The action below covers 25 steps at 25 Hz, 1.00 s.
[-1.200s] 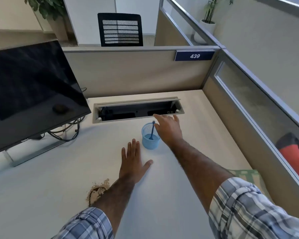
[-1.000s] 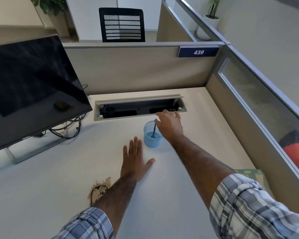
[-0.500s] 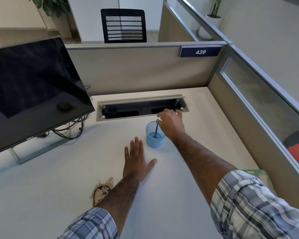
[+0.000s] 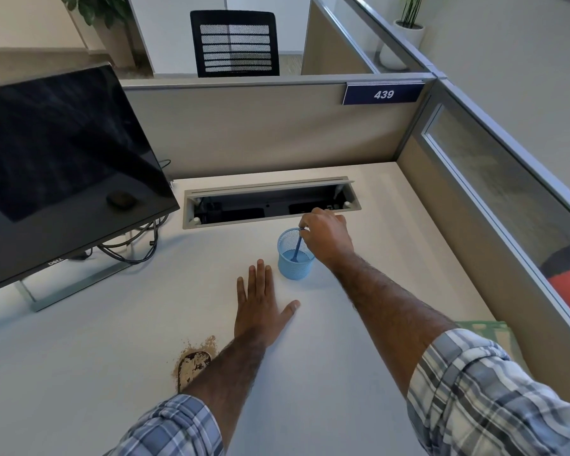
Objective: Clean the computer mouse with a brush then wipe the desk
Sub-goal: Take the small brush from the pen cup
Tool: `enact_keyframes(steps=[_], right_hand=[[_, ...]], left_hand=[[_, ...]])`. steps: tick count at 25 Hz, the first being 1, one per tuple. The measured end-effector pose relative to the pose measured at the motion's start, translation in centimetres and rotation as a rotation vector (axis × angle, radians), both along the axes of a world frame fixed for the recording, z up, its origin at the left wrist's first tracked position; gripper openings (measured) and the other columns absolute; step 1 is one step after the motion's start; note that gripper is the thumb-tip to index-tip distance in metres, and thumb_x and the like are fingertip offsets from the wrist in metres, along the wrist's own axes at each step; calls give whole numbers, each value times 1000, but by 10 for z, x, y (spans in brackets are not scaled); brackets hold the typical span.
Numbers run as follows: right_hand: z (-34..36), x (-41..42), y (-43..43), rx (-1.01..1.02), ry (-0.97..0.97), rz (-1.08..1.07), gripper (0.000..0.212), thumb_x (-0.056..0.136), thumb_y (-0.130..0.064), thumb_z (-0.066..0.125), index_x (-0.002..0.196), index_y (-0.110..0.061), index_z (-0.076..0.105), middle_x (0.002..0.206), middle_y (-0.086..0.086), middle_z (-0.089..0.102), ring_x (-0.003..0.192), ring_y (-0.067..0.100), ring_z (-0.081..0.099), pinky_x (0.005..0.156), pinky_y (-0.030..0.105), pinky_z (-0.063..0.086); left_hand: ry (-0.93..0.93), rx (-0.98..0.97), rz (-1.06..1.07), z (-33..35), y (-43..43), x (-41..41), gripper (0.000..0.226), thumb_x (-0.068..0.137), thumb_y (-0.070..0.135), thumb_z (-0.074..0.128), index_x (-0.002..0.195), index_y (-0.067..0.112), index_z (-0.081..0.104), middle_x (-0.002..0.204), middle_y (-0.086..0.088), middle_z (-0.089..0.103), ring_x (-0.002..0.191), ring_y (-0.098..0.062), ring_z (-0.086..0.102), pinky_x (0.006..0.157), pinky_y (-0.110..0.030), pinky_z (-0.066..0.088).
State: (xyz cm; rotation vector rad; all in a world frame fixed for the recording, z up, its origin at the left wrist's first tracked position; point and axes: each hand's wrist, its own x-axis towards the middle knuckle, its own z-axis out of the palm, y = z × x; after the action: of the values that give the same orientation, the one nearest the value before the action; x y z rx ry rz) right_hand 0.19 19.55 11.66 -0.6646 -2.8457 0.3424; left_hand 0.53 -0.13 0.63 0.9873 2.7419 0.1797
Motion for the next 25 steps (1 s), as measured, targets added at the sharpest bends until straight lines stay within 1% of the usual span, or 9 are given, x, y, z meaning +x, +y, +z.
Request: enact_keyframes(steps=[3,6,10,13,15,17,19,22,25], right_hand=[[7,3,-1,-35,1,11,9,95,-21,66,99,-17,73,103,0,66,94,16,56,86,36,47],[18,7,-3,-161,-3,25,7,94,-18,66,93,-16,73,96,0,68,80,15,60,70,34,58],[33,23,-4,-232,81,8,6,92,-18,64,89,-19,69,83,-4,68,71,12,60,61,32,55],[50,36,-8,-287,182,-15,5,91,-17,65,88,-19,68,80,-7,67,72,13,61,61,32,55],[62,44,-15,-333,259,-16,4,92,-15,66,89,-18,68,81,-7,67,74,12,62,63,30,56],[72,53,-28,-374,341,-7,4,92,-13,68,92,-16,68,83,-6,67,75,11,62,65,23,56],[79,63,-42,-445,409,6,6,91,-10,68,93,-16,67,82,-7,66,74,9,62,65,15,53],[85,74,-66,-563,470,-4,9,93,-10,67,93,-19,65,83,-9,66,76,7,63,66,7,50],[84,81,-93,-627,495,-2,14,94,-12,67,91,-25,62,82,-16,62,75,5,63,66,4,47]], left_hand=[[-18,-1,7,2,0,0,101,93,80,18,162,12,-11,170,-8,-22,157,-28,-16,127,-51,-8],[-9,10,30,8,0,0,103,93,81,19,162,10,-10,170,-10,-19,158,-29,-13,127,-50,-9],[70,47,93,29,-5,-5,93,97,73,18,163,9,1,172,-12,-7,159,-30,-3,127,-48,-5],[121,248,100,55,-7,-10,69,106,50,40,161,10,26,170,-12,19,157,-31,18,127,-48,6],[174,456,59,76,-6,-13,54,103,31,60,151,8,47,157,-14,46,145,-33,43,124,-51,24],[214,585,2,91,-8,-14,50,95,22,72,142,7,58,141,-14,62,129,-32,60,116,-50,38],[205,614,-34,101,-14,-14,52,91,23,78,138,8,62,133,-13,68,119,-31,66,112,-47,41],[218,560,-24,106,-32,-7,58,85,42,82,131,10,68,124,-8,73,112,-26,69,112,-50,42],[262,531,7,104,-49,6,50,79,56,81,110,17,76,107,0,78,97,-19,72,110,-54,43]])
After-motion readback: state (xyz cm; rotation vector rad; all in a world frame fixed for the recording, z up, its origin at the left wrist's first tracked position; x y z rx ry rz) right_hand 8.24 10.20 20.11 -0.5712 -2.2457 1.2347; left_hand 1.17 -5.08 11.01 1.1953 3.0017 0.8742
